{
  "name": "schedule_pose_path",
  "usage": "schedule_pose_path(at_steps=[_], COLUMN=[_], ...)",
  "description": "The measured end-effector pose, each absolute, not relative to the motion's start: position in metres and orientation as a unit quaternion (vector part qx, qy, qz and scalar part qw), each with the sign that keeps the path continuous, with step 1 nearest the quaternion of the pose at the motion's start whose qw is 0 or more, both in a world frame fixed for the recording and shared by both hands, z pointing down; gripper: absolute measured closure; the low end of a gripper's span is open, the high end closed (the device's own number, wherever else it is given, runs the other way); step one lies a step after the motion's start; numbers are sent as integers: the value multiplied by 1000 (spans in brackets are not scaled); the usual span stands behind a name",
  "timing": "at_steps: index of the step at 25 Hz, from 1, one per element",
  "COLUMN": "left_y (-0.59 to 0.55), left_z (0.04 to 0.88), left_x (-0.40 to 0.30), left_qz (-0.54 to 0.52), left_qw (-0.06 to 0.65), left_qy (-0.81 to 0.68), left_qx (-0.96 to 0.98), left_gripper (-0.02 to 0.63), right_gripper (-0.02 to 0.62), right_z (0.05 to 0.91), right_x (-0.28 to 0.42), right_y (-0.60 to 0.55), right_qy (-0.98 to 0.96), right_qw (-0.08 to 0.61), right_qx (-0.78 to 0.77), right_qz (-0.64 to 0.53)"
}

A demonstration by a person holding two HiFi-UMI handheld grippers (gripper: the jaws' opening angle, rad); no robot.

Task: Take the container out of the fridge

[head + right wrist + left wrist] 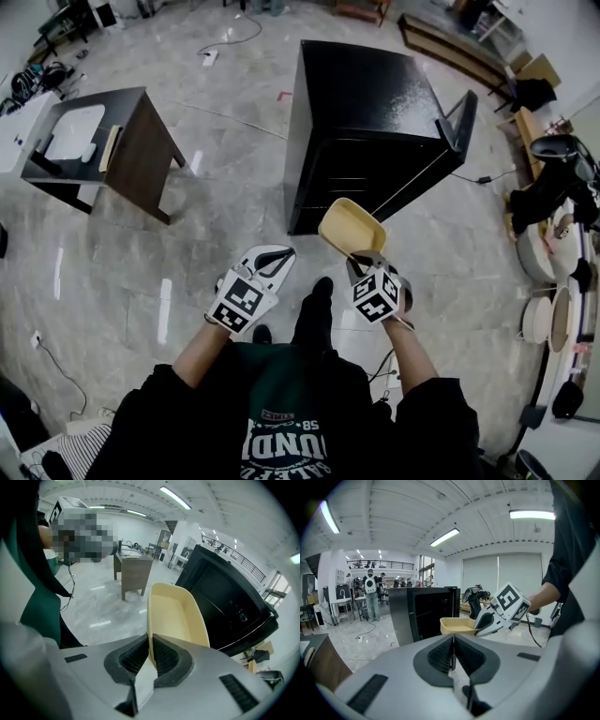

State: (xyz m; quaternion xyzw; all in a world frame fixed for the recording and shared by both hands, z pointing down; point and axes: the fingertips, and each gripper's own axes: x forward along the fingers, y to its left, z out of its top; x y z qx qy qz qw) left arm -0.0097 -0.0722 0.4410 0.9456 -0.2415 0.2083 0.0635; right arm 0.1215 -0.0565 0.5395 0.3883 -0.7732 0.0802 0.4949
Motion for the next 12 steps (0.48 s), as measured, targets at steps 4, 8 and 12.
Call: schedule_pose_path(at_steps=[4,8,12], left_y=[-63,-56,-56], left_z=[441,447,444], left_x=[-11,-10,-10], left_qz=[202,203,201], left_qw=[73,76,74], left_qy=[-242,-239,-236], left_qx=[946,947,948], left_gripper=[591,591,591], right_gripper=[551,551,552], right_z=[533,529,527], right_x=[114,110,108], right_y=[-40,-29,-24], right_qy=[-777,-778,-778], right_qw=[488,487,487], right_qx=[390,389,390], right_qz=[82,78,78])
